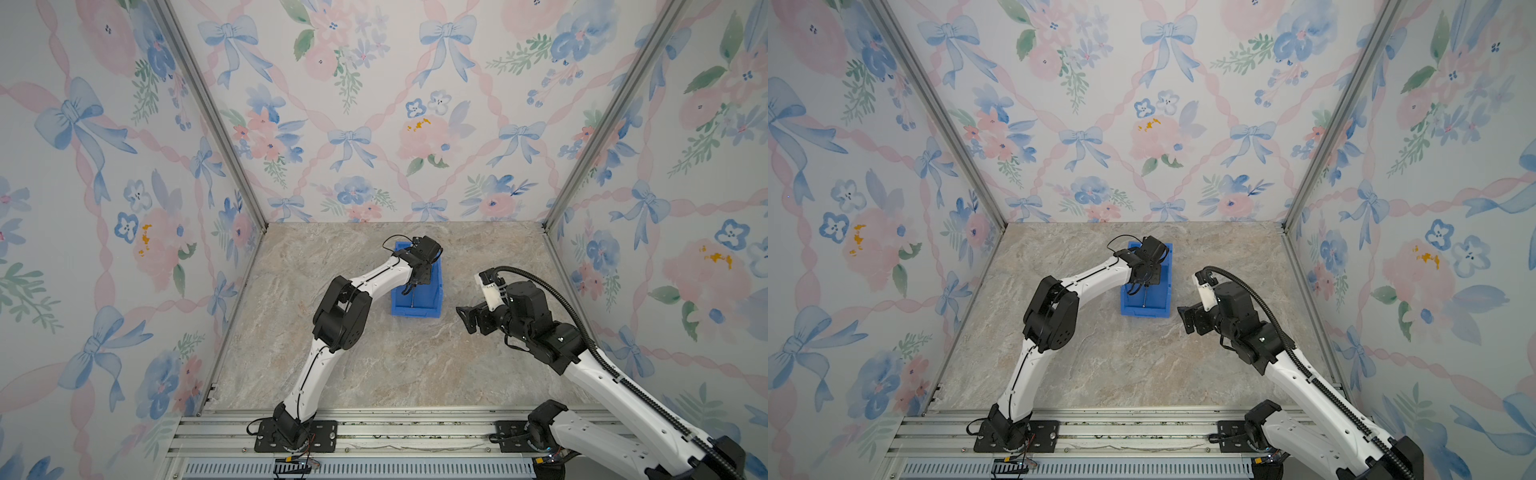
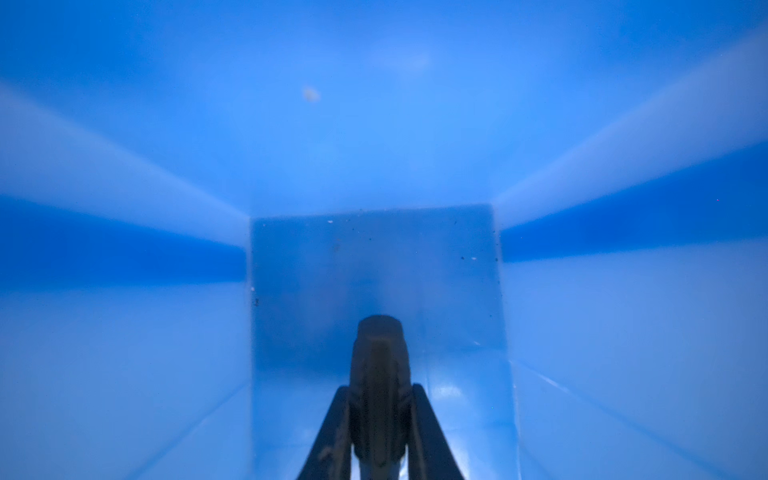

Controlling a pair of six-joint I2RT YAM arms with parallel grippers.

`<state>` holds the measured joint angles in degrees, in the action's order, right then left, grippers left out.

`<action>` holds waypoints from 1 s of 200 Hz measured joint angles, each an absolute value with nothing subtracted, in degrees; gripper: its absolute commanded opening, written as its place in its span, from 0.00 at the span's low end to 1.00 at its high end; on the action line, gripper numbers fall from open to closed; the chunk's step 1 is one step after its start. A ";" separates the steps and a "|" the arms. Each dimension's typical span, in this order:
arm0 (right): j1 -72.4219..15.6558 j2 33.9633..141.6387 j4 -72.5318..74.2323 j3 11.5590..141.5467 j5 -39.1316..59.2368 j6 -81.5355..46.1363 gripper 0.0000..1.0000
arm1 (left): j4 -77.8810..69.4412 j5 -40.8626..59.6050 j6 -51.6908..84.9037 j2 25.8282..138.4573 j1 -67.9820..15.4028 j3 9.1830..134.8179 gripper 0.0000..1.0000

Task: Put the screwdriver in the bin
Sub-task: 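Lower the screwdriver into the bin, open the left gripper while the right arm retracts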

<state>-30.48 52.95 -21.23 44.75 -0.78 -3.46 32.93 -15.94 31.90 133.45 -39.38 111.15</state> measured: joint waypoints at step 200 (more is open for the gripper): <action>-30.30 44.99 -21.65 42.15 -5.23 -4.56 0.97 | 32.97 -16.16 34.59 129.49 -40.56 106.06 0.57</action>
<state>-30.30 44.99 -21.65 42.15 -5.23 -4.56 32.97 -16.16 34.59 129.49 -40.56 106.06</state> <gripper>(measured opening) 0.967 0.528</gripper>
